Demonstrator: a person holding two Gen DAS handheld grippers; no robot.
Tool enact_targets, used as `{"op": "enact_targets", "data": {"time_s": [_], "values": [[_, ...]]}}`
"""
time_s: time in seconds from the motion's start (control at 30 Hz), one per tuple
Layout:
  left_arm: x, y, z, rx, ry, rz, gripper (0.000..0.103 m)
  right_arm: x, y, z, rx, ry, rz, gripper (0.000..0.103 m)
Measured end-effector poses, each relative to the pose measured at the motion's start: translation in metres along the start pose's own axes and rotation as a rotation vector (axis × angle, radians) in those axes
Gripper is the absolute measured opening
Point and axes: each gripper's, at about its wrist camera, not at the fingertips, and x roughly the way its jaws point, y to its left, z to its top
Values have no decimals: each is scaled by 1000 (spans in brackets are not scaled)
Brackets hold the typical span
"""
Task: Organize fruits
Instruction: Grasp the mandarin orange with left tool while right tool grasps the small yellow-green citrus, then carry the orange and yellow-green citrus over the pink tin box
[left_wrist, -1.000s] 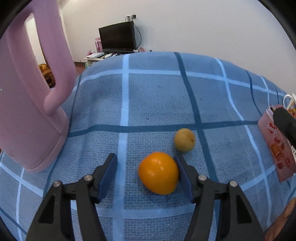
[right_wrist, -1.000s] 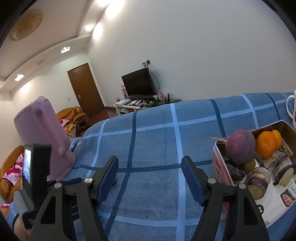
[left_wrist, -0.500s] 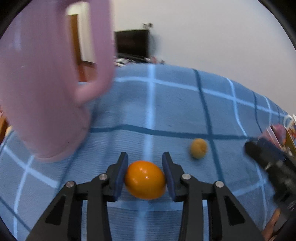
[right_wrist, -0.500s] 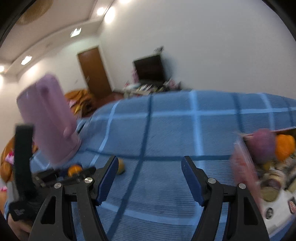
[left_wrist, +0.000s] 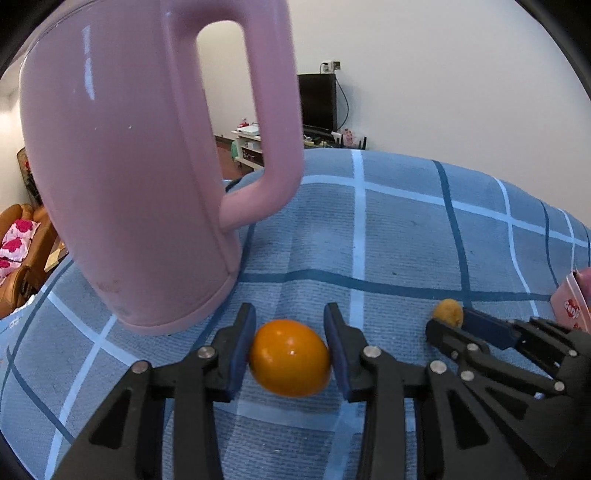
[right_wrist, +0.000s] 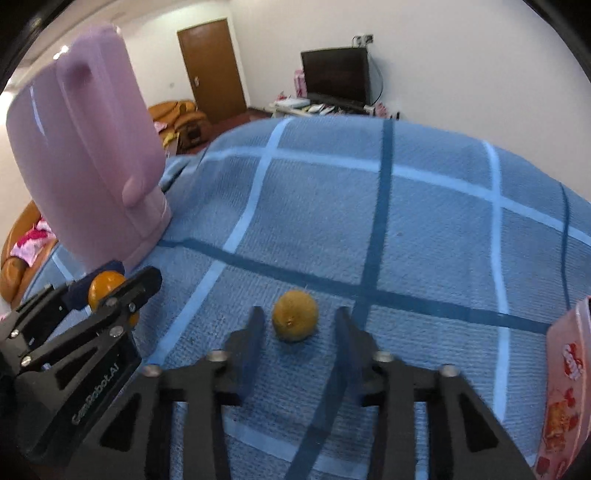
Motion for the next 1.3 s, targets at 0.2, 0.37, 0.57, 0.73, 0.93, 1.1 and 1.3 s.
{"op": "enact_targets", "data": {"time_s": [0.2,0.37,0.57,0.73,0.93,1.1,1.3], "values": [[-3,-9,1,17,-22,8,40,-12,-5,-4,9,-37,-6,28],[-18,-15,-4,10,-83,-5,40,-58,-3,-19,-55,-233,-114,28],[-35,-28,-5,53,-154,1,40,-100,2,-37,-78,-452,-214,28],[-37,-25,-3,43,-166,4,40,-114,8,-46,-98,-510,-251,28],[-41,-28,-5,52,-187,12,40,-120,3,-49,-65,-513,-241,28],[-49,-34,-9,60,-214,17,40,-114,4,-49,-57,-512,-238,28],[-59,-37,-14,44,-234,17,40,-116,3,-54,-54,-516,-237,28]]}}
